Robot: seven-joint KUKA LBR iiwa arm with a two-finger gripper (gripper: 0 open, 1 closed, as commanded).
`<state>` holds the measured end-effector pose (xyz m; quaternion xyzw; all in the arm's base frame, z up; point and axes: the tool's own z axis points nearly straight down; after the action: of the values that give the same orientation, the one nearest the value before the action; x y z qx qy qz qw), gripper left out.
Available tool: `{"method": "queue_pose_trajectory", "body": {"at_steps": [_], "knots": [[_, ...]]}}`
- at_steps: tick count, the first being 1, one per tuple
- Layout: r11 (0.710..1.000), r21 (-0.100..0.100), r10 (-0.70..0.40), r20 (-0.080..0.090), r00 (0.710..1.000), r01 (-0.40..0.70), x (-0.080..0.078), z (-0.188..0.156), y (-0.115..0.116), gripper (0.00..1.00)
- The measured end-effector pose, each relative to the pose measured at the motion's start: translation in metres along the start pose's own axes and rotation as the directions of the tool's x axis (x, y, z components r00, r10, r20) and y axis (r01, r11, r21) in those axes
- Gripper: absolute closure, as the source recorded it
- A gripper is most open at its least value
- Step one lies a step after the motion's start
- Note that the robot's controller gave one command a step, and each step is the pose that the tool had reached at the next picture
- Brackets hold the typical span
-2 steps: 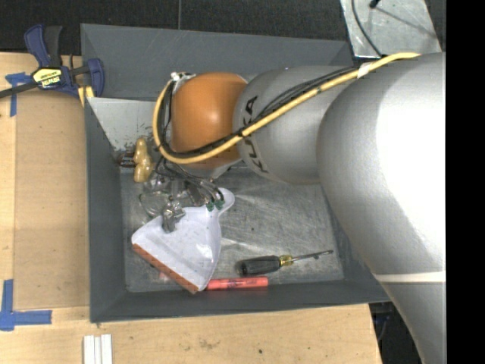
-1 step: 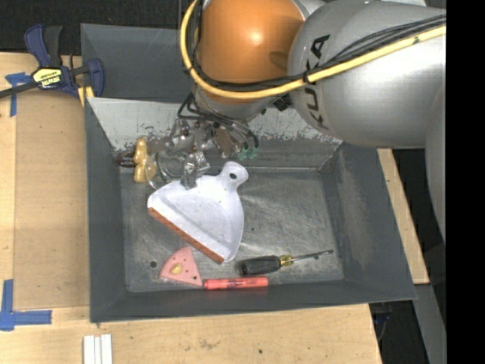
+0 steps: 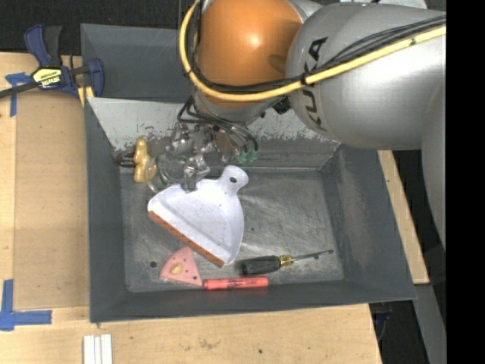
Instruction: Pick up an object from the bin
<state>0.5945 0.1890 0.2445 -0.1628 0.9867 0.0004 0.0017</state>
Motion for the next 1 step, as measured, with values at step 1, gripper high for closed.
{"method": "queue_pose_trajectory", "body": {"at_steps": [1], "knots": [[0.995, 0.001, -0.102, 0.008, 0.995, 0.102, 0.0292, 0.0276, 0.0013, 1.00]]}}
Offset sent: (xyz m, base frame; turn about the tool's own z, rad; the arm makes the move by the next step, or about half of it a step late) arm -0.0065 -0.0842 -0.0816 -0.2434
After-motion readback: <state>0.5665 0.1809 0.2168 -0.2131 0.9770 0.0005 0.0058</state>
